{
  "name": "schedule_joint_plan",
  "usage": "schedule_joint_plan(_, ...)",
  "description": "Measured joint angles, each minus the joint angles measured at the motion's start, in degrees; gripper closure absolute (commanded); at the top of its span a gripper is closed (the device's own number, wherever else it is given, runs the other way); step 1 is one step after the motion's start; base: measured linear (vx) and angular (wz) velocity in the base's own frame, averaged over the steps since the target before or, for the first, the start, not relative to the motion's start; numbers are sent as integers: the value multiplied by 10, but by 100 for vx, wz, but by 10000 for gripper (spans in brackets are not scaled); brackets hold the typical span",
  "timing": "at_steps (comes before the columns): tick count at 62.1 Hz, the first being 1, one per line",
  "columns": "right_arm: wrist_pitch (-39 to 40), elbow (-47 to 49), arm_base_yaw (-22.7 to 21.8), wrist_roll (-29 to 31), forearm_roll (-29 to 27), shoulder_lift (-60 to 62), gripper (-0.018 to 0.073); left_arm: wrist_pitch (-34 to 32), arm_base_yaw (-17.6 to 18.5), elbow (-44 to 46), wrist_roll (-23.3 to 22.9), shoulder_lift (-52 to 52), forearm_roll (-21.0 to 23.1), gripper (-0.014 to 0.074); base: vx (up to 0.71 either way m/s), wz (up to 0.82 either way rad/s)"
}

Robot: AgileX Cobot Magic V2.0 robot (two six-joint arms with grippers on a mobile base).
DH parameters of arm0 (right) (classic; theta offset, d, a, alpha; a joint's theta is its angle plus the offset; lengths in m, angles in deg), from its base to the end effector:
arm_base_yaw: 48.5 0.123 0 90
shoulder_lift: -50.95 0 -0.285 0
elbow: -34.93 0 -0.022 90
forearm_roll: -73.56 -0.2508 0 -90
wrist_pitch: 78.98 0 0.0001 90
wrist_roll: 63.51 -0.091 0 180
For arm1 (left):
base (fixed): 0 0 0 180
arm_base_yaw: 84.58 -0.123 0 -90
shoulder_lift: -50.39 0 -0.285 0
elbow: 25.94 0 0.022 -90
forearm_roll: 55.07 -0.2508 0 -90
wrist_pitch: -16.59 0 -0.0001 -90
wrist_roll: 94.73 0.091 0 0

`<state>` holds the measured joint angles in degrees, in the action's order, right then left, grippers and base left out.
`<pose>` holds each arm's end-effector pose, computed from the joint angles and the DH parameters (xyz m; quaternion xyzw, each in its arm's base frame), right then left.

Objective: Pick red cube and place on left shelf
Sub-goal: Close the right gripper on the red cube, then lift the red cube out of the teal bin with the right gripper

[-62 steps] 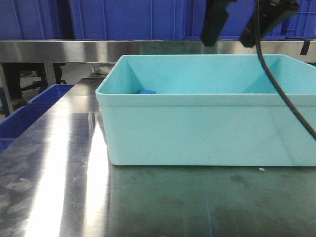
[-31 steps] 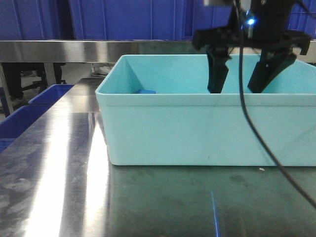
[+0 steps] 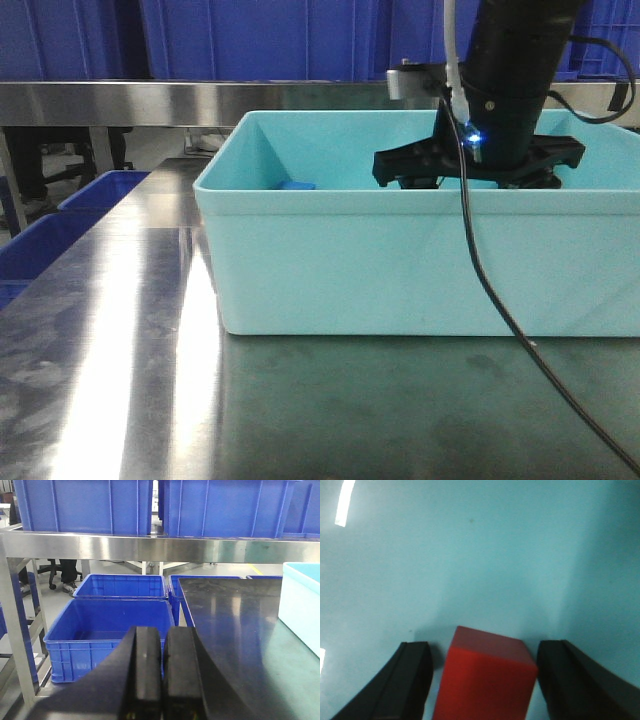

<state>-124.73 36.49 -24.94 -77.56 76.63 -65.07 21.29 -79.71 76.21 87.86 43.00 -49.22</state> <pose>0.3618 0.1540 0.2097 -0.0967 0.9801 0.0344 0.1697 0.0562 -0.0056 0.2024 0.0130 0.7065 -0.0530 0.7056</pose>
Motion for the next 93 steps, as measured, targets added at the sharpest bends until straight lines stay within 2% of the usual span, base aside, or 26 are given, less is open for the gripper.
schedule_joint_plan(13,1,1,0,0,7,0,366,0,0,0,0,0,0,495,0,0)
schedule_joint_plan(19,1,2,0,0,7,0,422,0,0,0,0,0,0,495,0,0)
schedule_joint_plan(30,1,2,0,0,7,24,421,0,0,0,0,0,0,495,0,0)
schedule_joint_plan(41,3,2,0,0,14,97,421,0,0,0,0,0,0,496,0,0)
schedule_joint_plan(51,10,-27,0,1,43,194,421,0,0,0,0,0,0,495,0,0)
schedule_joint_plan(69,78,-235,0,2,92,446,421,0,0,0,0,0,0,495,0,0)
schedule_joint_plan(83,157,-425,0,2,110,678,421,0,0,0,0,0,0,495,0,0)
schedule_joint_plan(93,199,-512,0,3,117,840,421,0,0,0,0,0,0,495,0,0)
